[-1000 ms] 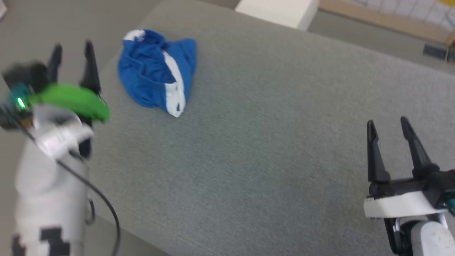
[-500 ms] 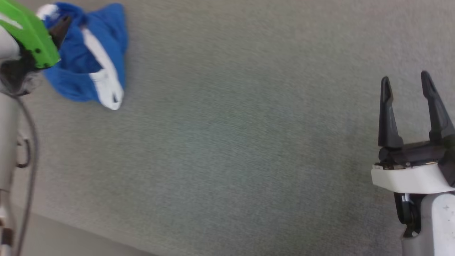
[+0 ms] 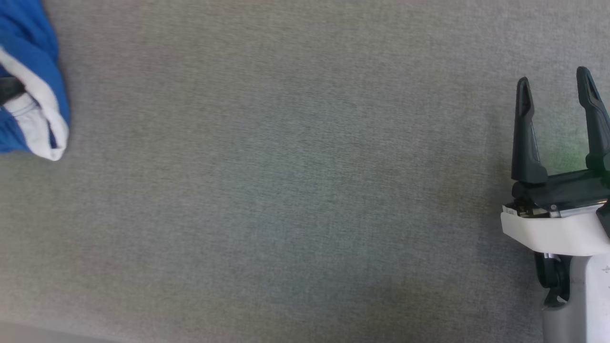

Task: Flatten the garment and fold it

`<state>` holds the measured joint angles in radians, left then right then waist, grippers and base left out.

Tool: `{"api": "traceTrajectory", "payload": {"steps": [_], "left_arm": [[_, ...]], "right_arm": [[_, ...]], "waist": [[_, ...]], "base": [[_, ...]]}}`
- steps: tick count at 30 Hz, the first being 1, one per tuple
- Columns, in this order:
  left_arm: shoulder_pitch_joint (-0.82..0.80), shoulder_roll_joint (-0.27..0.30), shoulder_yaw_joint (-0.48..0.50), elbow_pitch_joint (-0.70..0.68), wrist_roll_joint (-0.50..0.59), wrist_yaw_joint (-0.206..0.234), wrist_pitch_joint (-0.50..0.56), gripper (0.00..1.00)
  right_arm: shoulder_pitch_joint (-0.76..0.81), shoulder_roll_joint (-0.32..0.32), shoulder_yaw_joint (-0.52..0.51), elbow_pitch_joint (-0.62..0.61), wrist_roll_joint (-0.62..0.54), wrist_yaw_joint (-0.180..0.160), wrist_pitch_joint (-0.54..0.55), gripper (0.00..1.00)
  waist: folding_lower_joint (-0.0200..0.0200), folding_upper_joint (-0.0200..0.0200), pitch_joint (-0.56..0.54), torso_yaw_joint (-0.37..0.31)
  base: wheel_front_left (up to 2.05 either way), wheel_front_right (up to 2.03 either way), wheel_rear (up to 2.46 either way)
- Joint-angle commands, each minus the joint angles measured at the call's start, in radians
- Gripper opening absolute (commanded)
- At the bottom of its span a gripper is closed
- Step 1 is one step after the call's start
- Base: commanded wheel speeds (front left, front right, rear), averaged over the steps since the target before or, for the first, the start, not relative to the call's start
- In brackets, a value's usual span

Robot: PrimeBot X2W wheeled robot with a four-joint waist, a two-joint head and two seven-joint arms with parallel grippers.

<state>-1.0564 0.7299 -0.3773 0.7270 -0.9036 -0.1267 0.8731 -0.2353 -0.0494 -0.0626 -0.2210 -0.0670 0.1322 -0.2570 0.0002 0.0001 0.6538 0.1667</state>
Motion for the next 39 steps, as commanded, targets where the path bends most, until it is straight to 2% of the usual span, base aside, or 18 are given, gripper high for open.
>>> {"api": "traceTrajectory", "payload": {"steps": [1, 4, 5, 6, 12, 18, 23, 28, 33, 39], "left_arm": [[0.013, -0.004, -0.017, 0.011, -0.003, -0.004, 0.005, 1.0], [0.015, -0.003, -0.038, 0.021, -0.008, -0.004, -0.008, 1.0], [0.016, -0.001, -0.049, 0.024, -0.01, -0.004, -0.01, 0.21], [0.016, 0.001, -0.055, 0.025, -0.015, -0.004, -0.009, 0.0], [0.015, 0.032, -0.117, 0.012, -0.022, -0.004, -0.04, 0.0], [0.007, 0.067, -0.178, -0.021, -0.028, -0.004, -0.083, 0.0], [-0.026, 0.117, -0.264, -0.13, -0.041, -0.004, -0.107, 0.0], [-0.085, 0.137, -0.345, -0.259, -0.066, -0.004, -0.115, 0.0], [-0.164, 0.127, -0.422, -0.384, -0.084, -0.004, -0.122, 0.0], [-0.248, 0.064, -0.551, -0.496, -0.097, -0.004, -0.117, 0.0]], "right_arm": [[-0.021, -0.001, 0.002, -0.008, -0.008, -0.002, -0.005, 1.0], [-0.025, -0.001, 0.003, -0.008, -0.008, -0.002, -0.005, 1.0], [-0.025, -0.001, 0.003, -0.007, -0.008, -0.002, -0.005, 1.0], [-0.025, -0.001, 0.002, -0.005, -0.008, -0.002, -0.005, 1.0], [-0.015, -0.001, 0.002, 0.024, 0.004, -0.002, -0.005, 1.0], [0.008, -0.001, 0.001, 0.057, 0.03, -0.002, -0.005, 1.0], [0.047, -0.001, -0.007, 0.084, 0.059, -0.002, -0.005, 1.0], [0.089, -0.001, -0.011, 0.104, 0.084, -0.002, -0.005, 1.0], [0.12, -0.001, -0.014, 0.114, 0.11, -0.002, -0.005, 1.0], [0.146, -0.001, -0.007, 0.126, 0.134, -0.002, -0.005, 1.0]], "waist": [[-0.0002, -0.0001, 0.039, -0.038], [-0.0002, -0.0001, 0.038, -0.04], [-0.0002, -0.0001, 0.035, -0.04], [-0.0002, -0.0001, 0.032, -0.039], [-0.0002, -0.0001, -0.02, -0.031], [-0.0002, -0.0001, -0.125, -0.022], [-0.0002, -0.0001, -0.238, -0.014], [-0.0002, -0.0001, -0.329, -0.007], [-0.0002, -0.0001, -0.402, -0.023], [-0.0002, -0.0001, -0.459, -0.088]], "base": [[0.0, 0.0, 0.0], [0.0, 0.0, 0.0], [0.0, 0.0, 0.0], [0.0, 0.0, 0.0], [0.0, 0.0, 0.0], [0.0, 0.0, 0.0], [0.0, 0.0, 0.0], [0.0, 0.0, 0.0], [0.0, 0.0, 0.0], [0.0, 0.0, 0.0]]}}
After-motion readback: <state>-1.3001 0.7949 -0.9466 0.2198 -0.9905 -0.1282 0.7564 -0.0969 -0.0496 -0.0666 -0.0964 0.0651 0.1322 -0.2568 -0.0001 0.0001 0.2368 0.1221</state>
